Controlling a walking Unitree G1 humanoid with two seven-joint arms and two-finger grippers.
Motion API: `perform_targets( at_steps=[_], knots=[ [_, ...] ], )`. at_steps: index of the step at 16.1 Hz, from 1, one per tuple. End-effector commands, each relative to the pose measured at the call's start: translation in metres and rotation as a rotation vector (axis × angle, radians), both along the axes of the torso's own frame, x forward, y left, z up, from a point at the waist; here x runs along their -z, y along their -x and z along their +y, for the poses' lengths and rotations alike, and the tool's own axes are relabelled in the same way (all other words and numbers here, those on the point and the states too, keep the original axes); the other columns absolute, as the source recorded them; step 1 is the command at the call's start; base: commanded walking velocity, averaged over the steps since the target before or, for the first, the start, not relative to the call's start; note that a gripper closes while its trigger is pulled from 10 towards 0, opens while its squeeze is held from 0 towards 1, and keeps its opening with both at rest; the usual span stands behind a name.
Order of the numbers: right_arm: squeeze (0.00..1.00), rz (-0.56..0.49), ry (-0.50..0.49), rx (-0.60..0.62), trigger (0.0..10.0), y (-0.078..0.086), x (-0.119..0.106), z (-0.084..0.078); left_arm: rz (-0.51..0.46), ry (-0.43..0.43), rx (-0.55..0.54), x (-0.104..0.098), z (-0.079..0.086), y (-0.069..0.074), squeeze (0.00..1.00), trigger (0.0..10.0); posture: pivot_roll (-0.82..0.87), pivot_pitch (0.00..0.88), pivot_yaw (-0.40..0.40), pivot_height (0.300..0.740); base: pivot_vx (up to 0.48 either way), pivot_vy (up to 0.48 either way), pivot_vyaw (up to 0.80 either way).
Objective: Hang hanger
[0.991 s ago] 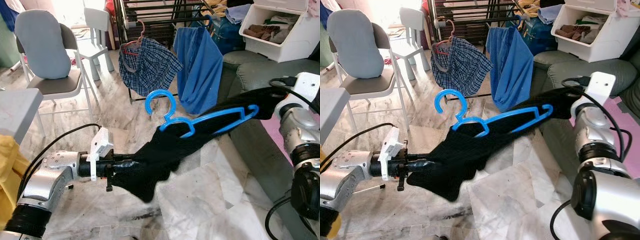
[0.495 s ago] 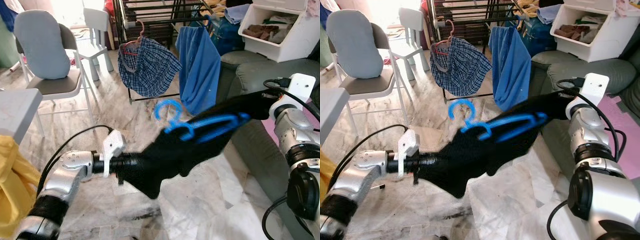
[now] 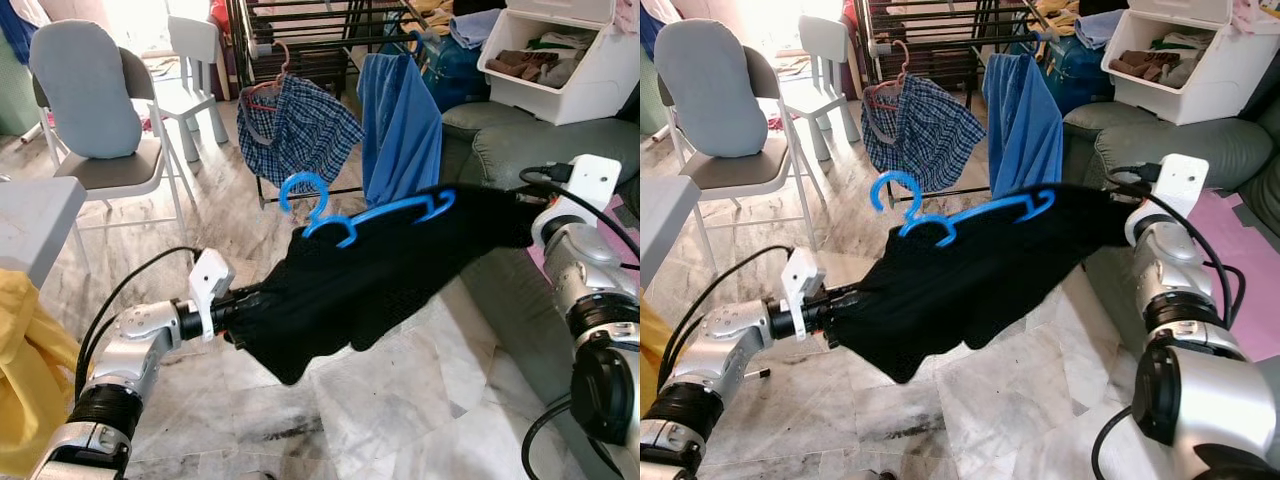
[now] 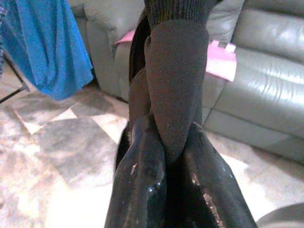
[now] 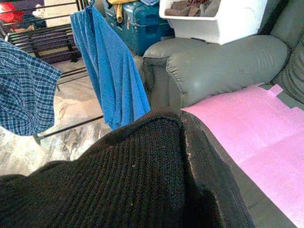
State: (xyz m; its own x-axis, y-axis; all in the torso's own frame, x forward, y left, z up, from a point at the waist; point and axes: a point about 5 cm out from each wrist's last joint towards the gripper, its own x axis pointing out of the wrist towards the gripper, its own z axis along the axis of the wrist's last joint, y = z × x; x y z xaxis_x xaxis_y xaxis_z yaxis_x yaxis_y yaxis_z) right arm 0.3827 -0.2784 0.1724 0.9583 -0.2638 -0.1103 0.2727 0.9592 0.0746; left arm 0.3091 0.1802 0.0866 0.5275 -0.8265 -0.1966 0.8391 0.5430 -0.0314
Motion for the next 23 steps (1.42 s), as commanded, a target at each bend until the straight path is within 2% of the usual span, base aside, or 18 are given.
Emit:
perform_targets(
  at_steps=[1,3,4,5,7,8,9,11,12,13,15,17,20,21,23],
  knots=[
    [0.00,-0.039,0.005,0.007,0.0,-0.002,-0.010,-0.001,-0.019,-0.086,-0.056,0.003,0.010,-0.002,0.00,0.0,-0.08,0.000,-0.010,0.740,0.000,0.000,0.00],
    [0.00,-0.044,-0.013,-0.028,0.0,-0.006,-0.009,0.011,-0.029,-0.178,-0.093,0.014,0.003,-0.003,0.00,0.0,-0.08,0.000,-0.010,0.740,0.000,0.000,0.00],
    [0.00,-0.049,-0.032,-0.045,0.0,-0.008,-0.008,0.020,-0.032,-0.173,-0.144,0.017,-0.002,-0.005,0.00,0.0,-0.09,0.000,-0.008,0.740,0.000,0.000,0.00],
    [0.00,-0.056,-0.058,-0.064,0.0,-0.012,-0.007,0.033,-0.019,-0.146,-0.194,0.020,-0.008,-0.008,0.00,0.0,-0.09,0.000,-0.006,0.740,0.000,0.000,0.00],
    [0.00,-0.070,-0.074,-0.143,0.0,-0.019,-0.005,0.069,-0.019,-0.101,-0.284,0.021,-0.028,-0.014,0.00,0.0,-0.09,0.000,-0.008,0.740,0.000,0.000,0.00],
    [0.00,-0.072,-0.066,-0.170,0.0,-0.020,-0.005,0.078,-0.019,-0.093,-0.320,0.021,-0.032,-0.017,0.00,0.0,-0.09,0.000,-0.010,0.740,0.000,0.000,0.00],
    [0.00,-0.082,-0.039,-0.209,0.0,-0.021,-0.005,0.092,-0.005,-0.060,-0.413,0.019,-0.039,-0.023,0.00,0.0,-0.09,0.000,-0.014,0.740,0.000,0.000,0.00],
    [0.00,-0.103,-0.015,-0.265,0.0,-0.021,-0.005,0.110,0.021,0.017,-0.491,0.015,-0.052,-0.029,0.00,0.0,-0.09,0.000,-0.021,0.740,0.000,0.000,0.00],
    [0.00,-0.119,-0.011,-0.348,0.0,-0.020,-0.004,0.127,0.036,0.056,-0.514,0.013,-0.064,-0.031,0.00,0.0,-0.09,0.000,-0.021,0.740,0.000,0.000,0.00],
    [0.00,-0.121,-0.008,-0.381,0.0,-0.019,-0.003,0.132,0.034,0.052,-0.519,0.013,-0.066,-0.032,0.00,0.0,-0.08,0.000,-0.023,0.740,0.000,0.000,0.00],
    [0.00,-0.116,0.036,-0.621,0.0,-0.005,0.010,0.150,0.042,0.037,-0.576,0.013,-0.068,-0.035,0.00,0.0,-0.08,0.000,-0.021,0.740,0.000,0.000,0.00],
    [0.00,-0.097,0.070,-0.786,0.0,0.011,0.024,0.152,0.058,0.047,-0.628,0.011,-0.064,-0.039,0.00,0.0,-0.09,0.000,-0.016,0.740,0.000,0.000,0.00],
    [0.00,0.049,0.128,-1.047,0.0,0.058,0.064,0.140,0.087,0.059,-0.691,0.010,-0.059,-0.043,0.00,0.0,-0.10,0.000,-0.007,0.740,0.000,0.000,0.00],
    [0.00,0.105,0.191,-1.082,0.0,0.070,0.076,0.133,0.089,0.051,-0.708,0.009,-0.056,-0.045,0.00,0.0,-0.10,0.000,-0.003,0.740,0.000,0.000,0.00],
    [0.00,0.184,0.276,-1.116,0.0,0.081,0.093,0.126,0.101,0.087,-0.745,0.004,-0.052,-0.049,0.00,0.0,-0.10,0.000,-0.002,0.740,0.000,0.000,0.00]
  ],
)
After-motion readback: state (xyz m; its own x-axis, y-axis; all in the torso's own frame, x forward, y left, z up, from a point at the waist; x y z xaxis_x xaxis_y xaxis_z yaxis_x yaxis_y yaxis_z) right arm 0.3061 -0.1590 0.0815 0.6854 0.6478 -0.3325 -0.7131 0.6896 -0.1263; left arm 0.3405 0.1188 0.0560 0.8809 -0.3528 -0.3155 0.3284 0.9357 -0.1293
